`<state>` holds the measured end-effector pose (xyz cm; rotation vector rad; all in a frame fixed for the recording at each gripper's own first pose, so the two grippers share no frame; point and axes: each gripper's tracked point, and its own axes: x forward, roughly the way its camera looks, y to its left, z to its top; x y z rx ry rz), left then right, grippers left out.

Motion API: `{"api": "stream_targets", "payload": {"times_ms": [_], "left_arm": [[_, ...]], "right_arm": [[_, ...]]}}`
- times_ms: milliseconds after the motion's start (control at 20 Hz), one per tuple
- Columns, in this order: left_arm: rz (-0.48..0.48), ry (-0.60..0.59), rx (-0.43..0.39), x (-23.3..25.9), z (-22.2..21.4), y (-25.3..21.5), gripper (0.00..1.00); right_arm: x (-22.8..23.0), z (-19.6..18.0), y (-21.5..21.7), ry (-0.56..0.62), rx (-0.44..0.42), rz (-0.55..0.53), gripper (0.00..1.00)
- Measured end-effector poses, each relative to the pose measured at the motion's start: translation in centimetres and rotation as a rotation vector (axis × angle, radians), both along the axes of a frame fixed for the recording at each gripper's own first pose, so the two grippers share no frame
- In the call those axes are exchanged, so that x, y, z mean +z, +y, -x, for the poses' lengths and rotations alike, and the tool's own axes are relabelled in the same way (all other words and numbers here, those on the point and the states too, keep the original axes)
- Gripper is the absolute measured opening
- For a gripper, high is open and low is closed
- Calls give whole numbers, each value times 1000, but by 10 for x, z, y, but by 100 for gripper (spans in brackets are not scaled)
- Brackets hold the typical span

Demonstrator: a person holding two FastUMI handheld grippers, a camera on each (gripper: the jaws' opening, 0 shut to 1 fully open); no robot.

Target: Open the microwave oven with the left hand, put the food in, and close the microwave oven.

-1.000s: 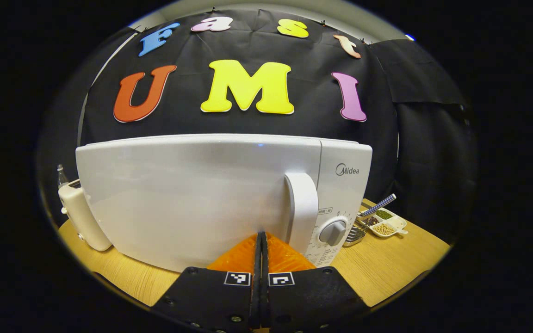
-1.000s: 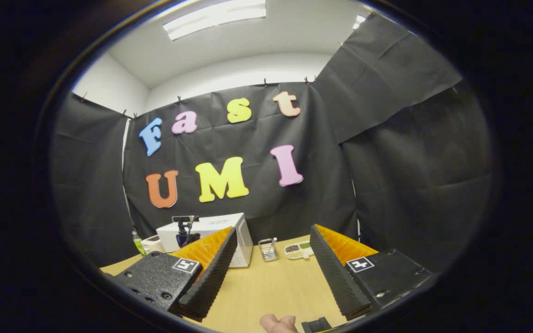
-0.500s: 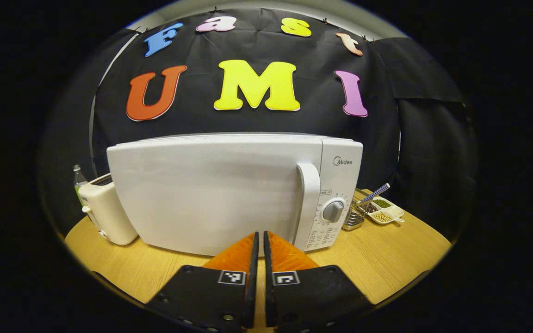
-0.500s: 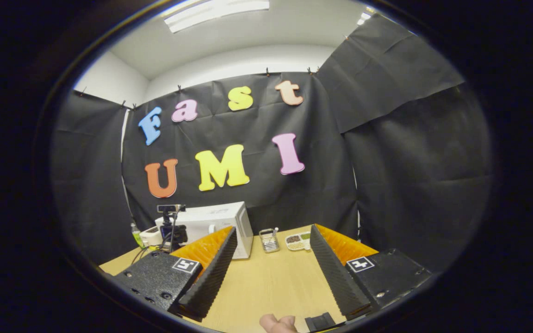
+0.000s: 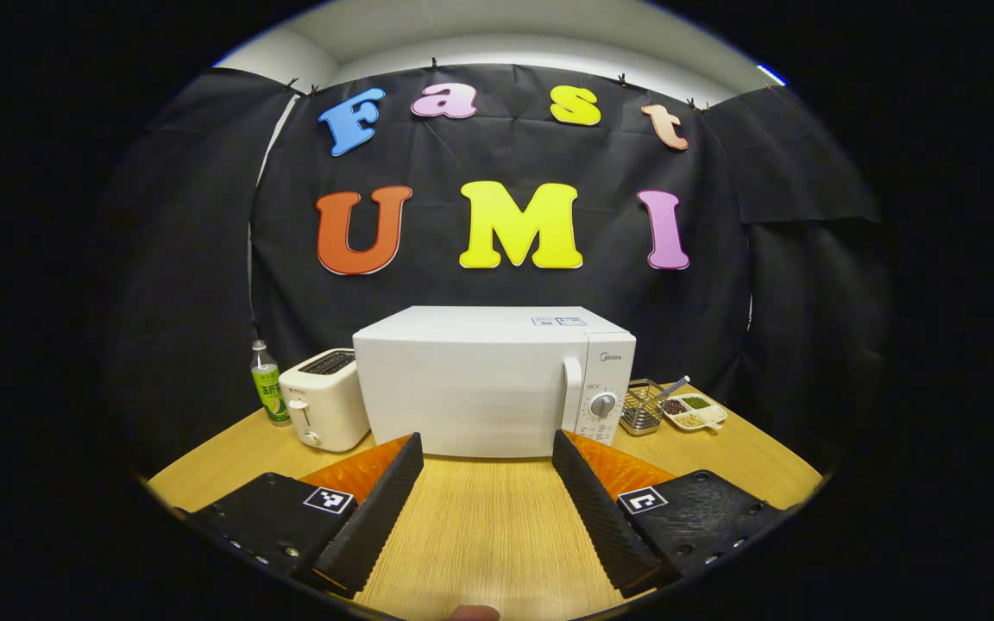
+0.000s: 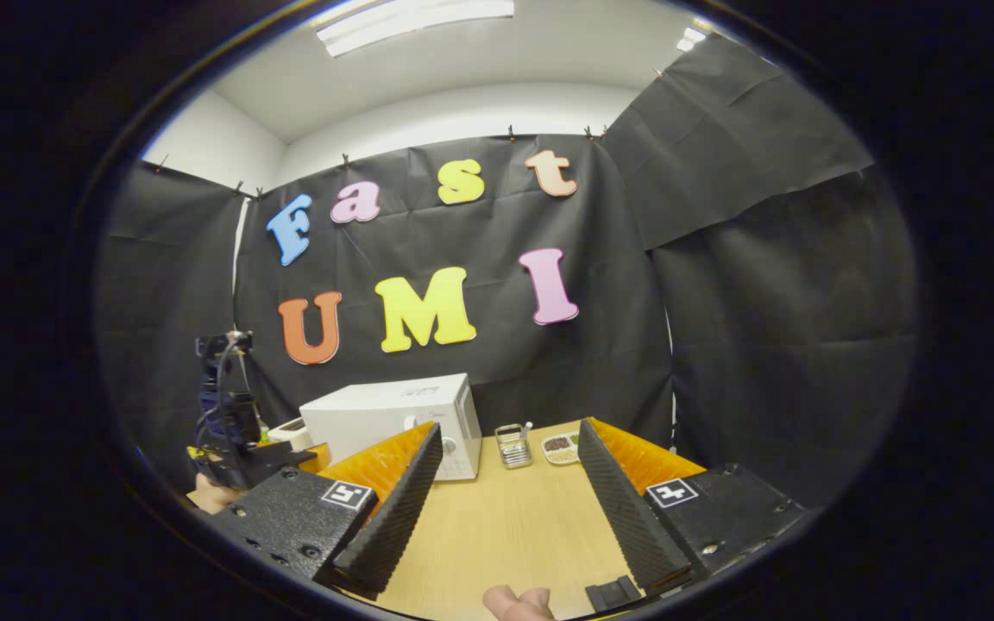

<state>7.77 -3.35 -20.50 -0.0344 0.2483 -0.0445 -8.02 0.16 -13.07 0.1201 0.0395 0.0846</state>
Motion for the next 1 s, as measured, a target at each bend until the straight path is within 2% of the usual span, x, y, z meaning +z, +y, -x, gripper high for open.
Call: {"api": "stream_targets", "payload": {"times_ms": [100,250,350,400,450,500,550,600,850,900,1000], "left_arm": [[6,-6,-1,12,29,2,95],[28,16,54,23,72,14,95],[6,-1,82,36,90,19,95],[-11,-11,84,42,99,20,94],[-23,-29,91,49,107,21,94],[-25,-45,94,55,114,20,94],[-16,-70,98,64,121,20,94],[-3,-95,99,72,125,18,94],[2,-130,72,84,137,14,94],[3,-135,72,86,137,16,94],[7,-138,78,86,139,19,94]], "right_arm": [[4,2,3,-9,-1,15,91],[6,4,5,-7,-2,42,91],[9,6,8,-6,5,48,91],[8,6,9,-6,11,51,100],[9,6,10,-6,11,52,100],[8,5,9,-3,9,52,91],[7,5,9,1,5,49,91],[8,5,12,1,7,47,100],[8,10,25,6,35,57,100],[8,10,25,4,34,61,91],[7,11,28,7,41,65,91]]}}
